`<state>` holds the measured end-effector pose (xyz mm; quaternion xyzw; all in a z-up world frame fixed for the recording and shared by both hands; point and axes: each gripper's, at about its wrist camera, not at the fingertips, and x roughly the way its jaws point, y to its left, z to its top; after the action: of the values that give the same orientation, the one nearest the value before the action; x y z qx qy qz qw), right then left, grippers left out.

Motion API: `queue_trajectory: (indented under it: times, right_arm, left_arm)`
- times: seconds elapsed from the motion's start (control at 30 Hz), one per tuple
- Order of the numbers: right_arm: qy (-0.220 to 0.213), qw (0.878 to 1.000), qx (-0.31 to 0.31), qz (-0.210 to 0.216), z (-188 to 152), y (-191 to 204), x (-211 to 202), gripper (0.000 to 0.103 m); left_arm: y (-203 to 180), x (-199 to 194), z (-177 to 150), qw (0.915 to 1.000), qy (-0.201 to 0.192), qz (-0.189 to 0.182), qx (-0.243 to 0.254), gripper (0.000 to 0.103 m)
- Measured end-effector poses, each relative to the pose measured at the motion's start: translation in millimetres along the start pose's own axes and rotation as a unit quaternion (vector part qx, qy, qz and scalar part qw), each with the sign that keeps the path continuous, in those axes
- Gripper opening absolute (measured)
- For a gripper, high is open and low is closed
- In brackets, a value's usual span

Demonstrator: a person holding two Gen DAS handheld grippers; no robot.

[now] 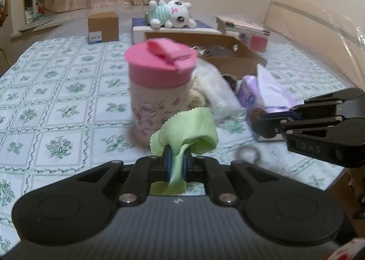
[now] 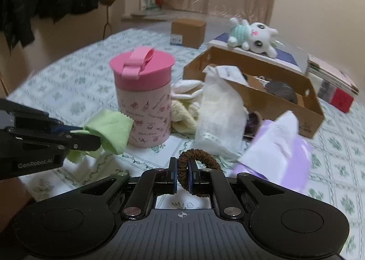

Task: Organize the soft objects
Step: 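Carry the green cloth and hair tie over the cardboard box with both tools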

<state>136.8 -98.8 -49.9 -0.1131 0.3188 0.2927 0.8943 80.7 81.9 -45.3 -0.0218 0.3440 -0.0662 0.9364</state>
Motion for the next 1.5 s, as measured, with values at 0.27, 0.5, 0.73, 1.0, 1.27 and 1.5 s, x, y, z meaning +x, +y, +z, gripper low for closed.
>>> queue_trajectory:
  times: [0.27,0.5,0.73,1.0,1.27,1.5]
  right_arm:
    - [-0.023,0.999,0.041,-0.008,-9.3,-16.5,-43.9,0.009]
    - [-0.044,0.997,0.060,-0.019,-13.6,-28.3,-68.4,0.009]
    - [-0.053,0.996,0.067,-0.023,-15.0,-34.5,-78.0,0.009]
    - [-0.056,0.996,0.072,-0.024,-15.9,-40.2,-80.7,0.009]
    - [-0.063,0.995,0.068,-0.030,-3.9,-52.4,-81.1,0.009]
    - [-0.069,0.996,0.052,-0.032,19.2,-73.9,-79.5,0.009]
  left_arm:
    - [-32.6,-16.0,17.2,0.9994,-0.017,-0.022,0.022,0.008]
    - [-55.6,-22.0,31.4,0.9983,-0.026,-0.036,0.038,0.008]
    - [-66.9,-22.3,38.9,0.9978,-0.027,-0.044,0.041,0.008]
    - [-72.0,-16.5,46.6,0.9973,-0.019,-0.057,0.043,0.008]
    - [-80.3,-9.9,75.1,0.9941,-0.025,-0.078,0.070,0.008]
    - [-81.6,-2.3,115.3,0.9911,-0.031,-0.095,0.089,0.008]
